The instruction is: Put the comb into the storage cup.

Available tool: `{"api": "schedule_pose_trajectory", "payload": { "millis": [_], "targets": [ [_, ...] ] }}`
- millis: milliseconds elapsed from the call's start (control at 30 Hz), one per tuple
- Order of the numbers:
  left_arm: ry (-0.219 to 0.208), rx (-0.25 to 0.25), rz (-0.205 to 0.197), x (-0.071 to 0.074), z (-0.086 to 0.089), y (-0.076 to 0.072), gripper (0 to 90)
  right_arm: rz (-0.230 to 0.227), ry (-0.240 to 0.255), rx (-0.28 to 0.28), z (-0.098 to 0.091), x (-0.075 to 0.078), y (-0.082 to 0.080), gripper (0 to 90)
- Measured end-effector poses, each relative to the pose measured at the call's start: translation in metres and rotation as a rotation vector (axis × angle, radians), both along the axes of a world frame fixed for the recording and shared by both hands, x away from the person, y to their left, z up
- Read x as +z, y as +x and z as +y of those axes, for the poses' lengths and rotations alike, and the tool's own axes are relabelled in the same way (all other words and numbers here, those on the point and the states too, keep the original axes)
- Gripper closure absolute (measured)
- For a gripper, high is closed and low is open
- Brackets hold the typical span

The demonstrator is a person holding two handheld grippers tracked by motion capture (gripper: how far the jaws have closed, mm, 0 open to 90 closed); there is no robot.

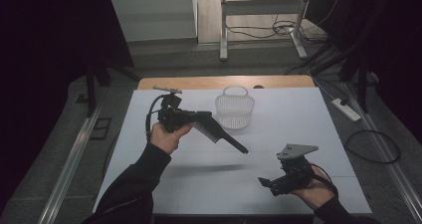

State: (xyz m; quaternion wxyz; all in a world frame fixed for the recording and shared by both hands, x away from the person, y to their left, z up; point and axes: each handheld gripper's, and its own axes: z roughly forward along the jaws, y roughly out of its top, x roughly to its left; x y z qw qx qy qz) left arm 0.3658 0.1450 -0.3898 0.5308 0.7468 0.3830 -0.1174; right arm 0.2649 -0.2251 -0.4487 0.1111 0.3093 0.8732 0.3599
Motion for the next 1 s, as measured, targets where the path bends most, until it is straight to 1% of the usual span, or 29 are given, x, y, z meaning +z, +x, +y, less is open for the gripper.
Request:
{"api": "schedule_pose_trajectory", "payload": {
  "millis": [100,233,433,667,800,1000],
  "targets": [
    [0.002,0.008,-0.002,0.002,0.002,0.001,83.7,0.001,0.003,-0.009,-0.004,0.0,-0.001,0.0],
    [0.003,0.019,-0.005,0.004,0.006,0.003,83.8,0.001,-0.005,-0.018,-0.009,0.0,-0.001,0.0],
    [0.003,0.033,-0.005,0.006,0.011,0.006,83.7,0.005,-0.01,-0.045,-0.017,-0.001,-0.003,0.0],
    [0.007,0.045,-0.01,0.01,0.016,0.008,83.8,-0.017,-0.018,-0.102,-0.028,0.0,-0.008,0.0],
    [0.008,0.051,-0.012,0.012,0.018,0.01,83.7,-0.014,-0.016,-0.134,-0.036,0.0,-0.01,0.0],
    [0.007,0.062,-0.013,0.015,0.021,0.013,83.8,-0.016,-0.025,-0.165,-0.046,0.0,-0.013,0.0]
  ]
}}
